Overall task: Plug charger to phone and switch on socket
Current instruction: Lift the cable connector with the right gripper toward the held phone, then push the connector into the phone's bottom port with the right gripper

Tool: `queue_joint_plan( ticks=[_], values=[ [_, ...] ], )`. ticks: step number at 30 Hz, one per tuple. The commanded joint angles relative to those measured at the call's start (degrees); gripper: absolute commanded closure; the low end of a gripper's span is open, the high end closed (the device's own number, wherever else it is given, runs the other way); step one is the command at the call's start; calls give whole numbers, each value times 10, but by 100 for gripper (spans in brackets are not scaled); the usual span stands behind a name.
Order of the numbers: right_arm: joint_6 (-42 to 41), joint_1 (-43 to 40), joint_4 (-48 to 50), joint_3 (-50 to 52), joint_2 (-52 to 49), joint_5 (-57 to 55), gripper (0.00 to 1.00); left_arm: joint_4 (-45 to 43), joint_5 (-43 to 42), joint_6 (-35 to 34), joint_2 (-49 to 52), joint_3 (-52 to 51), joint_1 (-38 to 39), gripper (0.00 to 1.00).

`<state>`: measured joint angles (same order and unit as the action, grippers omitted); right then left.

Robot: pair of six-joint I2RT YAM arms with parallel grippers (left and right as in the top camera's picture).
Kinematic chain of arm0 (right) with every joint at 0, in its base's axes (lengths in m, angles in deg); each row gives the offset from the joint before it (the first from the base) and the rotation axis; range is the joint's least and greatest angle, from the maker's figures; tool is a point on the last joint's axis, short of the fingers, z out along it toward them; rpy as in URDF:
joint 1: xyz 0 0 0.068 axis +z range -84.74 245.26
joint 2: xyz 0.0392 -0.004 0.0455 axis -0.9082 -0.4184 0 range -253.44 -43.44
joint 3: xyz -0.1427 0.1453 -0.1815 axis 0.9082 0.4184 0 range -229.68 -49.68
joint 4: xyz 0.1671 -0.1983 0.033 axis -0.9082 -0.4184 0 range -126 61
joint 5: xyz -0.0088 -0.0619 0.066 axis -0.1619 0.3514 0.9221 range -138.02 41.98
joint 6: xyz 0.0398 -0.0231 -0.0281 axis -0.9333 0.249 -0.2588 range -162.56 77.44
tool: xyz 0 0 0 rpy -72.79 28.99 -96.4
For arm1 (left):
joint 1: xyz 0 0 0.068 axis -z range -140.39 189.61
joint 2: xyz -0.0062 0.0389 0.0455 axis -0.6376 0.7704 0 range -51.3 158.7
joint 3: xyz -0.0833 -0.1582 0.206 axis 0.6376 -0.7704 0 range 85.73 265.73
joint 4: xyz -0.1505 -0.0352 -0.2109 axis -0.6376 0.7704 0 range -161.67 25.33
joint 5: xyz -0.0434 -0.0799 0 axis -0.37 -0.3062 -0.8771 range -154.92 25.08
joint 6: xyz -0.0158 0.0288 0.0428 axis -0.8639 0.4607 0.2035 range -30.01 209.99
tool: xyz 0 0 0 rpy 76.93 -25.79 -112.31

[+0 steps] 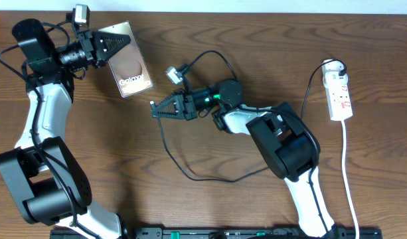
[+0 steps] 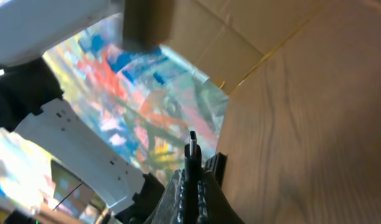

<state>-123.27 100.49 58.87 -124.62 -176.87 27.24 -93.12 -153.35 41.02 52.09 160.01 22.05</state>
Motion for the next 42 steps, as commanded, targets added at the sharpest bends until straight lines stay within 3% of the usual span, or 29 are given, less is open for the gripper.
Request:
queue_joint_plan(
  ticks=[1,19,31,42],
  values=[
    [-16,15,24,-34,-3,23,99,-5,-16,21,-4,7,7,93],
    [-20,14,24,-47,-3,18,99,-5,-16,29,-4,7,3,93],
    [17,12,24,-49,-3,14,99,87,32,29,-4,6,3,92],
    [26,-11,24,-49,-3,13,99,90,23,55,-4,6,2,93]
  ],
)
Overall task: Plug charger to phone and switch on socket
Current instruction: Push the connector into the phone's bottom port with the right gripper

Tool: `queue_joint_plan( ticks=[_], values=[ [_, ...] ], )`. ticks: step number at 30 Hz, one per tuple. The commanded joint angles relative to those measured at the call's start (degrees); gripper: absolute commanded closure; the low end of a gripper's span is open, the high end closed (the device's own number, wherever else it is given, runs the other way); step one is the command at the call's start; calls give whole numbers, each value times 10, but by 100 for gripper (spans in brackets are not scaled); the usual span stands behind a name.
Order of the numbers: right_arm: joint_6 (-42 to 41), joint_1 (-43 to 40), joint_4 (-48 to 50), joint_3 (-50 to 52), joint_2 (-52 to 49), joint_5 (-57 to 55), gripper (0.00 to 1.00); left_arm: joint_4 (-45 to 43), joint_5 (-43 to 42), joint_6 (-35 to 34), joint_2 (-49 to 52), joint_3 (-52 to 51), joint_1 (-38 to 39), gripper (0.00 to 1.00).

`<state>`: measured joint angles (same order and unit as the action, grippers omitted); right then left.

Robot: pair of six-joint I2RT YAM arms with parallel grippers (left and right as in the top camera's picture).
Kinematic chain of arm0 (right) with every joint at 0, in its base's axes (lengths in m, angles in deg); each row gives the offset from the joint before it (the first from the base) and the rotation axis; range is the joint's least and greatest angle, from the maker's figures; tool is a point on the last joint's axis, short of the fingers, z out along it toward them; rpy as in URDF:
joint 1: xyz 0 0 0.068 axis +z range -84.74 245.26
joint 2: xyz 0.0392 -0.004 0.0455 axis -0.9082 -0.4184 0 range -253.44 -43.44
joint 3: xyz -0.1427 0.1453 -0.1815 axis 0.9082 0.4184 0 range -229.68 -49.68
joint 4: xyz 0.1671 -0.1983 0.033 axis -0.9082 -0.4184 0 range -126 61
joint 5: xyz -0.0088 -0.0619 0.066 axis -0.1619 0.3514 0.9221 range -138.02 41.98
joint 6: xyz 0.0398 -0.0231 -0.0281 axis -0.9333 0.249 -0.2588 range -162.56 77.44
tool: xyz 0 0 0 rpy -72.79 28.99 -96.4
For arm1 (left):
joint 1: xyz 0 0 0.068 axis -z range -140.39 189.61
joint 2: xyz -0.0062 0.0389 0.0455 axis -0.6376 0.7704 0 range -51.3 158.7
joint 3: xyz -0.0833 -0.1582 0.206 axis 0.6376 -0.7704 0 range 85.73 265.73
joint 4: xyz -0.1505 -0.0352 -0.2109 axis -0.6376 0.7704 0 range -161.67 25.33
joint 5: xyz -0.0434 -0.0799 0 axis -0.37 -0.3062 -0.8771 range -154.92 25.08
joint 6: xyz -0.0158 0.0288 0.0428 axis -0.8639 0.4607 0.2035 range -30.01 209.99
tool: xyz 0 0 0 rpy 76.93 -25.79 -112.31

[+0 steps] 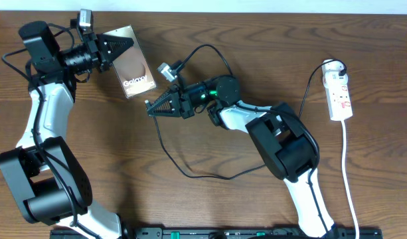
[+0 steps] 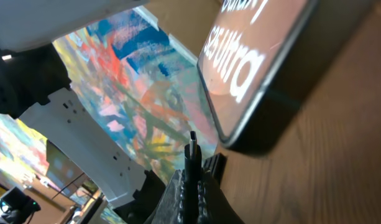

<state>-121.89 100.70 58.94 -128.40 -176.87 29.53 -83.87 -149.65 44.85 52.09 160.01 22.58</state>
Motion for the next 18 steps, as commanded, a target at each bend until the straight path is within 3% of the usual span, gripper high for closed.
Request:
queue_joint_plan(
  ticks=[1,18],
  values=[
    [12,-15,23,-11,-3,-11,99,-3,-14,17,-4,6,-3,93],
    [12,-9,23,-11,-3,-31,99,-2,-16,23,-4,6,9,92]
  ],
)
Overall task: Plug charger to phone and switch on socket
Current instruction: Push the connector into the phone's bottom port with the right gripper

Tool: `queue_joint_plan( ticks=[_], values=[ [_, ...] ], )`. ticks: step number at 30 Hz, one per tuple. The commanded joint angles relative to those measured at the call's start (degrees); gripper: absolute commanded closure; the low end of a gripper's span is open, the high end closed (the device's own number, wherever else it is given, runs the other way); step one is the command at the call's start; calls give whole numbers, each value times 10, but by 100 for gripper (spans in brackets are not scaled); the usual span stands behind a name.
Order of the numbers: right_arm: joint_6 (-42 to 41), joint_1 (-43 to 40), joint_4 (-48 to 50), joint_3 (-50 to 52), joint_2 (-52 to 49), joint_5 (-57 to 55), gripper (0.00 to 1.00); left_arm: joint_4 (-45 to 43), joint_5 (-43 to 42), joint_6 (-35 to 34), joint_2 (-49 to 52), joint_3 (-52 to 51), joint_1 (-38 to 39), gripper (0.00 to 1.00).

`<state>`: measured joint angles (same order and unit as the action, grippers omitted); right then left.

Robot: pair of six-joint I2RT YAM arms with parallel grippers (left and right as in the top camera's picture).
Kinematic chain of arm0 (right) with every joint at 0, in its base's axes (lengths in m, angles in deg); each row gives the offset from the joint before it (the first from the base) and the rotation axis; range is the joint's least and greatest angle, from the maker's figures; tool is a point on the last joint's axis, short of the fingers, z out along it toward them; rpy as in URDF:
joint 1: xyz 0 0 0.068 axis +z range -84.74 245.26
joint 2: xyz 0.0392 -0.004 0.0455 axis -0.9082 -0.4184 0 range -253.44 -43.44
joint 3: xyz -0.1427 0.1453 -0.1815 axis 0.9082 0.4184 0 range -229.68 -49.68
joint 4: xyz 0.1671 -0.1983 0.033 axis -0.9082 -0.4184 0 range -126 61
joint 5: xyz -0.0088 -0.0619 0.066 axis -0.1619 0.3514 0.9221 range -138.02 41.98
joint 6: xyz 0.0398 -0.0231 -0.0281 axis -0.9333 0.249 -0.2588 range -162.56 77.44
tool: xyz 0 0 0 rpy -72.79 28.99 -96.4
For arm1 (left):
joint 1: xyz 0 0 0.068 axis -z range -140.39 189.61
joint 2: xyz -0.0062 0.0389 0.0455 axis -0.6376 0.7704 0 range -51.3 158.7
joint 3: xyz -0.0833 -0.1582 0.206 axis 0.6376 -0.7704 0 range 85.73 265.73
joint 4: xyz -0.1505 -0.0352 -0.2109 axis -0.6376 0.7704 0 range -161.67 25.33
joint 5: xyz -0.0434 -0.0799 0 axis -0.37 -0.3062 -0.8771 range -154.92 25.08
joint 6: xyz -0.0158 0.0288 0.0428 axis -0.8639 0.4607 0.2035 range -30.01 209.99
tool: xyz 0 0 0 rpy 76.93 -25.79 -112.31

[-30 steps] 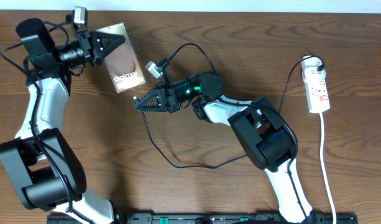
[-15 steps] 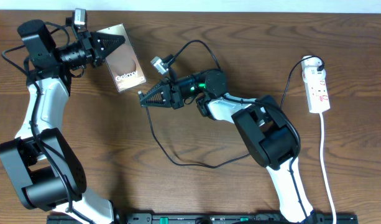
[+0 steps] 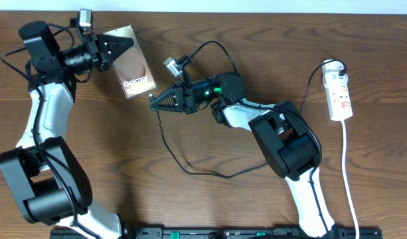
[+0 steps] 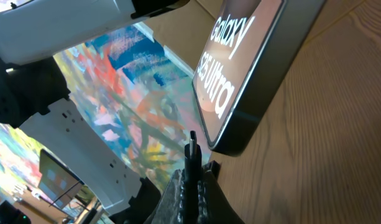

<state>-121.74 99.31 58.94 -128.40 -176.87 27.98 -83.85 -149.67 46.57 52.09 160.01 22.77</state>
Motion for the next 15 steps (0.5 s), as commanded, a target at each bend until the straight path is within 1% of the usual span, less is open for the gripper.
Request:
queue_joint_plan(
  ticks=[1,15],
  values=[
    [10,6,23,-11,-3,-16,99,-3,-16,6,-4,6,10,92],
    [10,5,23,-11,-3,-17,99,-3,-16,5,-4,6,18,93]
  ],
)
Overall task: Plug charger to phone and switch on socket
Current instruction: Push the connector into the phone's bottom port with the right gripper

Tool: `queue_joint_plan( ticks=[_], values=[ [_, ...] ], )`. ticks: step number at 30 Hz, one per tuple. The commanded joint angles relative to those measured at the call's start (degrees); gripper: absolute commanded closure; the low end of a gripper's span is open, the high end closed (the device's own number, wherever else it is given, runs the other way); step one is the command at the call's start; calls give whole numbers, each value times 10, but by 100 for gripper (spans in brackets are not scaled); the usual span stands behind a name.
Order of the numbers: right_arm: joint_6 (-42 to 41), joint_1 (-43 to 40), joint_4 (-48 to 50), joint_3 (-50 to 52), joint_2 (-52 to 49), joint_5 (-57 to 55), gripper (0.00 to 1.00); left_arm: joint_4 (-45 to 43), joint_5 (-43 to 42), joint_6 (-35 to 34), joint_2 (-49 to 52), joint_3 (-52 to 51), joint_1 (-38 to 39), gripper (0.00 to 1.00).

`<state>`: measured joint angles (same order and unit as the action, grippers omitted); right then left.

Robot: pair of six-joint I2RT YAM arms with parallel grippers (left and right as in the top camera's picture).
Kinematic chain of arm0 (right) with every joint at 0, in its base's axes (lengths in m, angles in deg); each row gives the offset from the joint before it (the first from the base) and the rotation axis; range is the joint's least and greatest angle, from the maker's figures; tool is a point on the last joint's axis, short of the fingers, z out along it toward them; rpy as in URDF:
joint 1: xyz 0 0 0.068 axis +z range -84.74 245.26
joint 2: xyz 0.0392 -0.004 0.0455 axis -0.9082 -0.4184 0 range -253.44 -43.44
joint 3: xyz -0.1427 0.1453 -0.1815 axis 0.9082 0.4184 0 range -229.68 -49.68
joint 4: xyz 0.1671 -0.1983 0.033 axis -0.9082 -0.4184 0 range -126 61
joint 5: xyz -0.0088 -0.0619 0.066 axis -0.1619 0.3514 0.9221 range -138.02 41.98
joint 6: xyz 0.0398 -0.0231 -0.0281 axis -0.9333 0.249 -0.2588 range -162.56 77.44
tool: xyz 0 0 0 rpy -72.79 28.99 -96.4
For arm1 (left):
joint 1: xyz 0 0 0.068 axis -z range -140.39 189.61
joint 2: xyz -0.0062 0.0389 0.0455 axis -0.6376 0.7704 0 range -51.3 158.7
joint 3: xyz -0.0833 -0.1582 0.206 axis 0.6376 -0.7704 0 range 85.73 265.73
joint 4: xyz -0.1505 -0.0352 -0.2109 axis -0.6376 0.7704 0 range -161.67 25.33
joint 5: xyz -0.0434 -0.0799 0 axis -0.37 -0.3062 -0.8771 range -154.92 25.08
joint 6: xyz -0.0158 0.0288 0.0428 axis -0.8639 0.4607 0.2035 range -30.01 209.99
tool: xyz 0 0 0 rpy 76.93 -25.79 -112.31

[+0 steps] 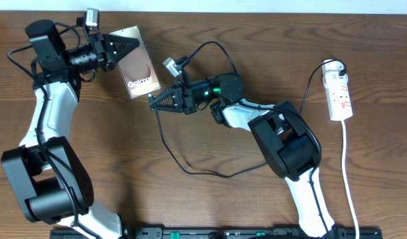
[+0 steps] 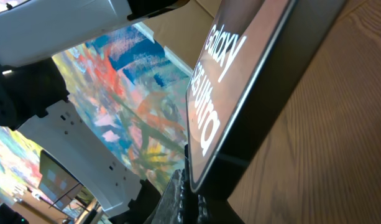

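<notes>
The phone (image 1: 139, 72), its screen reading "Galaxy", is held tilted above the table at the back left, with my left gripper (image 1: 123, 48) shut on its upper end. My right gripper (image 1: 155, 103) is shut on the charger plug, pointing left just below the phone's lower end. In the right wrist view the phone (image 2: 240, 81) fills the upper right, and its bottom edge covers the plug tip above my fingers (image 2: 189, 198). Whether the plug is in the port cannot be told. The white socket strip (image 1: 340, 93) lies at the far right.
The black charger cable (image 1: 190, 169) loops across the table's middle, and another stretch arches behind the right arm (image 1: 220, 50). A white lead (image 1: 349, 179) runs from the strip toward the front edge. The right arm's base (image 1: 293, 153) stands front right.
The left gripper has brought the phone right and nearer to the plug. In the right wrist view the plug tip, clear before, is now hidden behind the phone's bottom edge.
At first the right gripper held the plug mid-table, well short of the phone in the left gripper. Then the plug was further left, with the phone's end in the wrist view. The gap then shrank, and now the phone's edge meets the plug.
</notes>
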<state>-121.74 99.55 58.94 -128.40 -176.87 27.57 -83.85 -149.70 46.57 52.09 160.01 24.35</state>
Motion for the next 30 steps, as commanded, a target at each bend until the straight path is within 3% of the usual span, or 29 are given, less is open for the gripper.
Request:
queue_joint_plan(
  ticks=[1,30],
  values=[
    [10,3,23,-11,-3,-15,99,-3,-16,5,-4,6,3,92],
    [43,13,-31,-11,-3,-15,99,-3,4,5,-4,6,18,93]
  ],
)
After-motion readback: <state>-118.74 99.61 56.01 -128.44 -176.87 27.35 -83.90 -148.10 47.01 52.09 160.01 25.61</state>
